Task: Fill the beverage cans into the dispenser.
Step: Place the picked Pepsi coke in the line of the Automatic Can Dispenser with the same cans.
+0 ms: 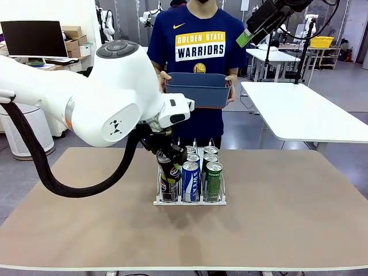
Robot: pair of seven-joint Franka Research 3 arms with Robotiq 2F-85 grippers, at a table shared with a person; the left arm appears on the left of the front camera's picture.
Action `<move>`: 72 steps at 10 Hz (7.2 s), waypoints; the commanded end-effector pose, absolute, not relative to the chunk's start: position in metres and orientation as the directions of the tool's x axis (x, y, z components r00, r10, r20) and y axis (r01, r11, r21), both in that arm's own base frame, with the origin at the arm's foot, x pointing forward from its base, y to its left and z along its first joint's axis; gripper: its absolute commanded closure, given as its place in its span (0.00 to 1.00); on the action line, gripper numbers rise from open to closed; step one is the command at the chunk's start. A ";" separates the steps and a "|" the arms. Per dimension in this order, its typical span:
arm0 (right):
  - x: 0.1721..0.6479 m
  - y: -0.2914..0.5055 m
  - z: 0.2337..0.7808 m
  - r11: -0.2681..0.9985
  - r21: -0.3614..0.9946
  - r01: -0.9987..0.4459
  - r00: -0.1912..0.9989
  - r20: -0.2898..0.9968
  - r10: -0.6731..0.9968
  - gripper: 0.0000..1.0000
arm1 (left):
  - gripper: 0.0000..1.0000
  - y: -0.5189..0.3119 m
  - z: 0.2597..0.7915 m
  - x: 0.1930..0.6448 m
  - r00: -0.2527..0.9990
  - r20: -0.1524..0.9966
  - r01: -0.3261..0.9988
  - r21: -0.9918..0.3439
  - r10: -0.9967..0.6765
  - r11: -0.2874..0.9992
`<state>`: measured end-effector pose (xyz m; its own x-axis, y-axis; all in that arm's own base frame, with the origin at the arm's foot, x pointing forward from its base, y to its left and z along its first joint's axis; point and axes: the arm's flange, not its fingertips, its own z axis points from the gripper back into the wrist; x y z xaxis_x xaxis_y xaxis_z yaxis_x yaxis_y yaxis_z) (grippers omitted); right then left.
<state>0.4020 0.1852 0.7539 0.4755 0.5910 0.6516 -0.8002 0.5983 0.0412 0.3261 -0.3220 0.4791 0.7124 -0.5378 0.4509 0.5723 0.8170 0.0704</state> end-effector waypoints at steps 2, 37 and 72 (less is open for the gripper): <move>0.402 0.186 0.754 0.596 0.052 -0.801 0.477 0.656 0.584 0.00 | 0.42 -0.327 0.458 0.331 0.716 0.458 0.580 0.032 -0.528 0.814; 0.402 0.186 0.754 0.596 0.052 -0.801 0.477 0.656 0.584 0.00 | 0.42 -0.330 0.371 0.450 0.796 0.373 0.538 -0.078 -0.476 0.839; 0.402 0.186 0.754 0.596 0.052 -0.801 0.477 0.656 0.584 0.00 | 0.00 -0.173 0.665 0.363 0.663 0.574 0.657 -0.138 -0.480 0.741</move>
<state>0.4022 0.1849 0.7538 0.4760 0.5906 0.6516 -0.7998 0.5989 0.0414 0.3590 -0.1840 0.6609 0.6837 -0.4829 0.5472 0.6195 0.7803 -0.0854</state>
